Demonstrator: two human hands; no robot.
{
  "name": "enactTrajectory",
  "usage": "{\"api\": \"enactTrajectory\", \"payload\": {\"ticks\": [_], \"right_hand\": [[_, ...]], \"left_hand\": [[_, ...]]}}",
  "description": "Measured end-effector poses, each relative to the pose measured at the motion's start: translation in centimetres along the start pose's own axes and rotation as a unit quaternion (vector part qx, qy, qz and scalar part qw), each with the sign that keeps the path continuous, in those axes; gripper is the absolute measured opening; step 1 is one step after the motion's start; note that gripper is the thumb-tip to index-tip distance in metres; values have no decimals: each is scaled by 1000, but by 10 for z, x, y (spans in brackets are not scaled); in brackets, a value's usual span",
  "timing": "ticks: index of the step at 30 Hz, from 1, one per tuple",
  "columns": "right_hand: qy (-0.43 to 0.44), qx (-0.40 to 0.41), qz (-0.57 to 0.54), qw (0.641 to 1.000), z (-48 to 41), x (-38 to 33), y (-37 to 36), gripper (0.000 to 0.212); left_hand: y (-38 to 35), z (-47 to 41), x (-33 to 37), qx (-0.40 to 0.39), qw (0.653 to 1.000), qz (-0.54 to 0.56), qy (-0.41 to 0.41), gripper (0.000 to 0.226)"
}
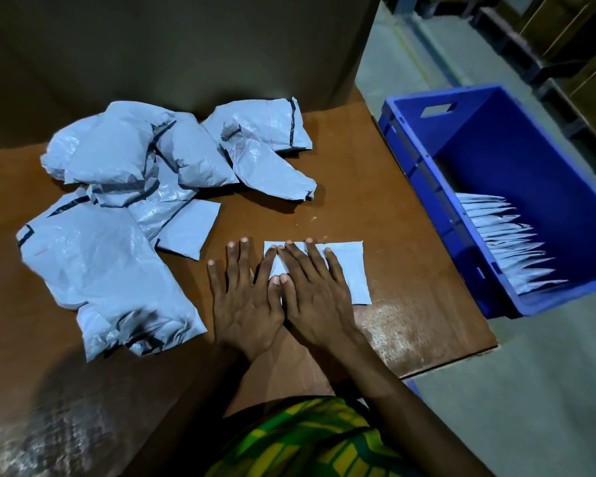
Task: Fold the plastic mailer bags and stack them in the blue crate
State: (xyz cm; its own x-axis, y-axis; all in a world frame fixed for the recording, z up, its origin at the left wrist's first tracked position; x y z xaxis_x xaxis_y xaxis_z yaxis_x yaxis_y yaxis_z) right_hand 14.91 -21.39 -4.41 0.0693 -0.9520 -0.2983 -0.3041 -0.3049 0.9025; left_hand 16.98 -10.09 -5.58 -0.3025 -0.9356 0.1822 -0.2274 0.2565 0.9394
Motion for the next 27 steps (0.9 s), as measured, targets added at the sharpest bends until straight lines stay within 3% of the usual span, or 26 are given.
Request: {"api": "enactTrajectory", "payload": {"ticks": [4,7,12,27], "right_hand": [[-71,9,-63,995,-9,31,19,47],[-102,50,-18,993,-6,61,37,41],[-107,46,-24,993,10,69,28,51],[-114,38,-1,993,14,66,23,52]], "left_hand": [[11,-12,15,-23,999,-21,-17,62],[16,-21,32,-40,996,-54,-57,69],[-4,-22,73,-19,982,97,-162,57],[-18,-16,63,-57,984,116,-126,58]]}}
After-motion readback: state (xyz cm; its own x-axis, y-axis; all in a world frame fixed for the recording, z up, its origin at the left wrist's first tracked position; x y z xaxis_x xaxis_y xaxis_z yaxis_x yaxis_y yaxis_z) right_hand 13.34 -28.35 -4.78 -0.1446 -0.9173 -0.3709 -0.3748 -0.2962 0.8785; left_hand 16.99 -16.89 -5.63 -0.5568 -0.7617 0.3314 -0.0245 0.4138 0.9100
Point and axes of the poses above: each hand's wrist, its own z-axis away from the middle knuckle, its own y-axis out of the back of the hand, x = y × z, the point moved 10 cm from there along -z, towards the middle knuckle, and after that the axes turned 7 degrees about x, right-handed, at the moved point
